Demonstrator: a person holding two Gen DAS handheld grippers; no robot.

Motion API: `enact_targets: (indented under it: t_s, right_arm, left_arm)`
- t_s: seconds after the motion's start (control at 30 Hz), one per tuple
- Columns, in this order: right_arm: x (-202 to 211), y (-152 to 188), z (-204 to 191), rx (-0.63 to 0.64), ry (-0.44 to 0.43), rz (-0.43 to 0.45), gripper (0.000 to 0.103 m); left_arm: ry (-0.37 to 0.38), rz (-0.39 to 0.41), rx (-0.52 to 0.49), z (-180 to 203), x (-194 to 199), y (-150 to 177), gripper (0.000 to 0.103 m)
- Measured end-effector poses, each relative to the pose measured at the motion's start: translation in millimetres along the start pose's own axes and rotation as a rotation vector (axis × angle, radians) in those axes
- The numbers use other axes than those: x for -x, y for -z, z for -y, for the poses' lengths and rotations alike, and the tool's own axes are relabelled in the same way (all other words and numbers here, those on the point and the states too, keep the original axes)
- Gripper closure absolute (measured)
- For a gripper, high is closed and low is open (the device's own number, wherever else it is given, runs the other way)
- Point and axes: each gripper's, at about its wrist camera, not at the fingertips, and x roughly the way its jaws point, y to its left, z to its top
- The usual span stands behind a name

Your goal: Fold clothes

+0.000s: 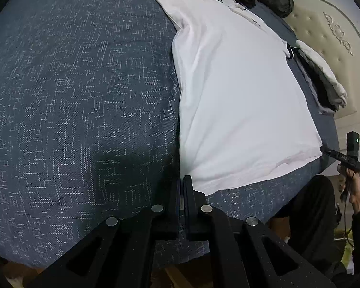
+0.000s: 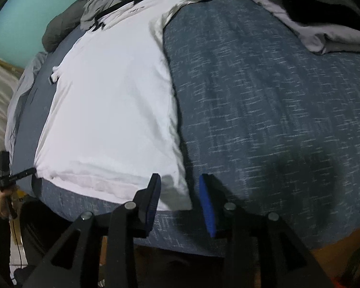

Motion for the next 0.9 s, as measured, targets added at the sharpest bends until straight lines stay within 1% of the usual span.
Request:
enact_targets:
  t_s: [0.03, 0.07, 0.1, 0.17, 0.43, 0.5, 0.6, 0.77, 0.9]
  right_arm:
    - [-1, 1, -2, 0.012, -0.001, -0.003, 0.076]
    - [-1, 1, -4, 0.023, 0.002, -0.006, 0.090]
    - [-1, 1, -5, 0.031, 0.009, -0.004, 0.095]
    - [1, 1, -7, 0.046, 0.021, 0.001, 0.098]
    - [40, 8, -2, 0.061, 0.013, 0.066, 0.099]
    - [44, 11, -6, 0.070, 0.013, 0.077, 0.099]
    - [42, 20, -4, 0.074, 0.029, 0.066, 0.099]
    - [27, 26, 7, 0.042, 0.039, 0.042, 0.099]
    - [20, 30, 15, 0.018, 0.042, 0.032, 0.099]
  left_arm:
    - [-0.003, -0.001, -0.006, 3, 1, -1, 0.101]
    - [-0.005, 0.000, -0.013, 6, 2, -1, 0.101]
    - [-0.006, 0.002, -0.019, 8, 3, 0, 0.101]
    - [-0.008, 0.007, -0.029, 12, 8, 2, 0.101]
    - [-0.025, 0.041, -0.072, 20, 37, 14, 0.101]
    - [-0.032, 0.042, -0.080, 22, 40, 18, 0.101]
    - [-0.043, 0.033, -0.074, 18, 34, 17, 0.101]
    - [-0.058, 0.000, -0.043, 5, 20, 24, 0.101]
    - [-0.056, 0.004, -0.044, 7, 20, 24, 0.101]
